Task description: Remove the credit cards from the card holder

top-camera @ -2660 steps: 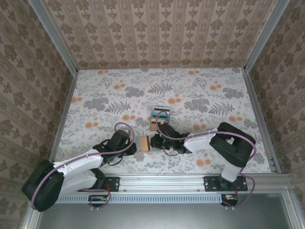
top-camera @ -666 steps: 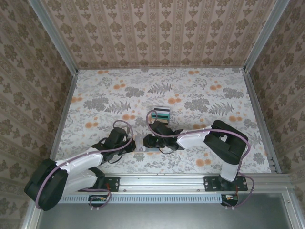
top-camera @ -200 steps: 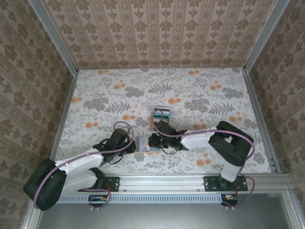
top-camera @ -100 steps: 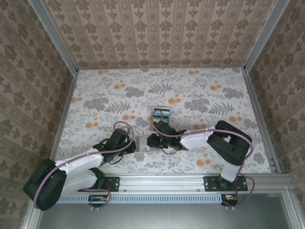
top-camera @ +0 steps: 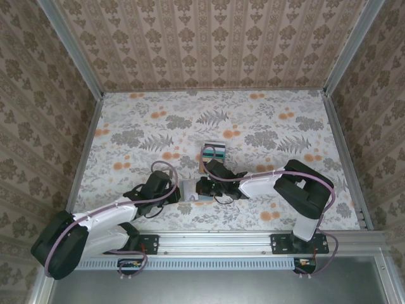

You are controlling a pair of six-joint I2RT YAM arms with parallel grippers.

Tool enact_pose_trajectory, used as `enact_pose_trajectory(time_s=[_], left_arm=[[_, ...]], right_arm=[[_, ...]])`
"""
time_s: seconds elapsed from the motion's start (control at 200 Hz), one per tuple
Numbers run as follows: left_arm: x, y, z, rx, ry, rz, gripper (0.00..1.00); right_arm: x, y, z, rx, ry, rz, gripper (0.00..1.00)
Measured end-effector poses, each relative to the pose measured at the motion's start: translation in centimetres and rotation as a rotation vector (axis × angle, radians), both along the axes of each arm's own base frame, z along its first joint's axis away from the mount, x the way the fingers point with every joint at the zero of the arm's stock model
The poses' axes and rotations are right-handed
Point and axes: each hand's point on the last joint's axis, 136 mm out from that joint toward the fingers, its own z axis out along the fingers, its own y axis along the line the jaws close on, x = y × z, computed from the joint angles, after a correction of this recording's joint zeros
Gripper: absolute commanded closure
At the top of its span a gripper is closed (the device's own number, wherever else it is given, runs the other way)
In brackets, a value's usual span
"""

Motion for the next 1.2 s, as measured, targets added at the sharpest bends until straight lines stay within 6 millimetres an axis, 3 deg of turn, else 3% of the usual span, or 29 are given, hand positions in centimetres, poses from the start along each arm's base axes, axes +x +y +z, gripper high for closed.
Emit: enact_pose_trajectory(time_s=[0.44, 0.54, 0.7, 0.775, 0.865, 0.935, 1.085, 1.2], left_arm=[[-0.4, 0.3, 0.0, 0.010, 0.009, 0.000, 1.00], [-0.5, 0.4, 0.0, 0.012, 0.012, 0.000, 1.00], [-0.6, 0.6, 0.1, 0.014, 0.015, 0.001, 1.00], [-0.6, 0.6, 0.3, 0.010, 0.010, 0.001, 0.82], [-0.6, 0.6, 0.7, 0.001, -0.003, 0.000, 0.74], [-0.6, 0.5, 1.0, -0.005, -0.012, -0.003, 0.63], [-0.5, 0.4, 1.9, -0.030, -0.037, -0.007, 0.37], [-0.4, 0.3, 2.9, -0.053, -0.075, -0.018, 0.05]], right_arm=[[-0.5, -5.3, 0.7, -0.009, -0.019, -0.063, 1.00], [-0.7, -6.0, 1.9, -0.011, -0.055, -0.051, 1.00], [-0.7, -7.2, 5.5, -0.036, -0.161, -0.012, 1.00], [-0.2, -7.7, 7.6, -0.066, -0.229, 0.012, 1.00], [0.6, -7.9, 10.7, -0.111, -0.339, 0.059, 1.00], [1.2, -7.9, 12.7, -0.148, -0.431, 0.105, 1.00], [2.1, -7.9, 15.1, -0.260, -0.603, 0.237, 1.00], [3.1, -7.7, 16.6, -0.362, -0.725, 0.357, 1.00]])
